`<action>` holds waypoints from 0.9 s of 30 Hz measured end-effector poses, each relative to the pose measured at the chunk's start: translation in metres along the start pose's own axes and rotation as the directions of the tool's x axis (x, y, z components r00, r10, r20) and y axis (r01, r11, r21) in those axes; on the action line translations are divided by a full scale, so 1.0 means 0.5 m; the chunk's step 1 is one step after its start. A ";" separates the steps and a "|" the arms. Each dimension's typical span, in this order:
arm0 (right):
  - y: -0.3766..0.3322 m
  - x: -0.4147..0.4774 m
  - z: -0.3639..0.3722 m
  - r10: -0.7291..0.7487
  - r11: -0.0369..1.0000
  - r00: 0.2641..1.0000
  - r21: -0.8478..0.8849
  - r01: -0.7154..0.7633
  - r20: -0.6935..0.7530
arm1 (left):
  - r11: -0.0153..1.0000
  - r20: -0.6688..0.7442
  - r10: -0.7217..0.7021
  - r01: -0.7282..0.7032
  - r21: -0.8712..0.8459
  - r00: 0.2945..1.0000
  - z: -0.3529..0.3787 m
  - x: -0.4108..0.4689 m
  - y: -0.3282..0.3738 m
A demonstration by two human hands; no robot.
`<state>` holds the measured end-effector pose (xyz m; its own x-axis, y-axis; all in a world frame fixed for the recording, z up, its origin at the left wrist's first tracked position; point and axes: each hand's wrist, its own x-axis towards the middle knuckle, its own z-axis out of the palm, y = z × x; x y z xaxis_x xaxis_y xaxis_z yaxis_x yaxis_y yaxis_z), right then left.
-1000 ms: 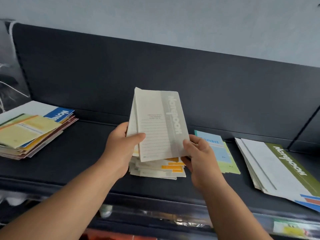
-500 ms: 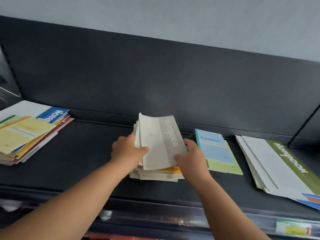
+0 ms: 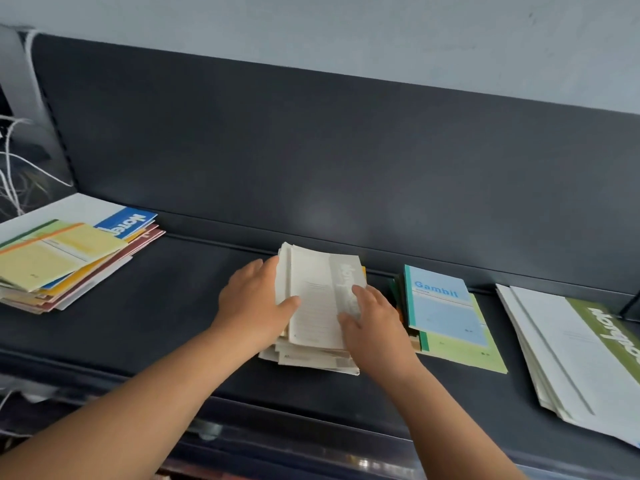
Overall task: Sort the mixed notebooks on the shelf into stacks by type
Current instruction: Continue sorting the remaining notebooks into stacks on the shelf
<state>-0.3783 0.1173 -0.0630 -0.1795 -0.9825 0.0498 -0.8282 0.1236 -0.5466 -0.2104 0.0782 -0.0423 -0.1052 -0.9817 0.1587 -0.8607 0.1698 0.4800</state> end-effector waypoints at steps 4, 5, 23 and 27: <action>-0.030 0.005 0.000 -0.085 0.988 0.996 -0.123 0.087 0.025 | 0.990 -0.038 0.051 -0.045 0.131 0.998 -0.012 0.002 -0.026; -0.039 0.007 0.002 -0.103 0.984 0.994 -0.146 0.106 0.031 | 0.987 -0.047 0.059 -0.051 0.151 0.997 -0.017 0.004 -0.035; -0.389 0.088 0.204 -0.349 0.930 0.928 -0.076 0.361 0.130 | 0.942 -0.151 -0.045 0.093 0.324 0.987 -0.221 0.085 -0.409; -0.481 0.117 0.280 -0.299 0.953 0.935 0.006 0.304 0.193 | 0.934 -0.146 -0.084 0.129 0.334 0.986 -0.284 0.118 -0.527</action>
<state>-0.1151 0.0105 -0.0457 0.1823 -0.9820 0.0490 -0.8406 -0.1815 -0.5104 0.0809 -0.0125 -0.0371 0.0415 -0.9693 0.2424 -0.9835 0.0032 0.1810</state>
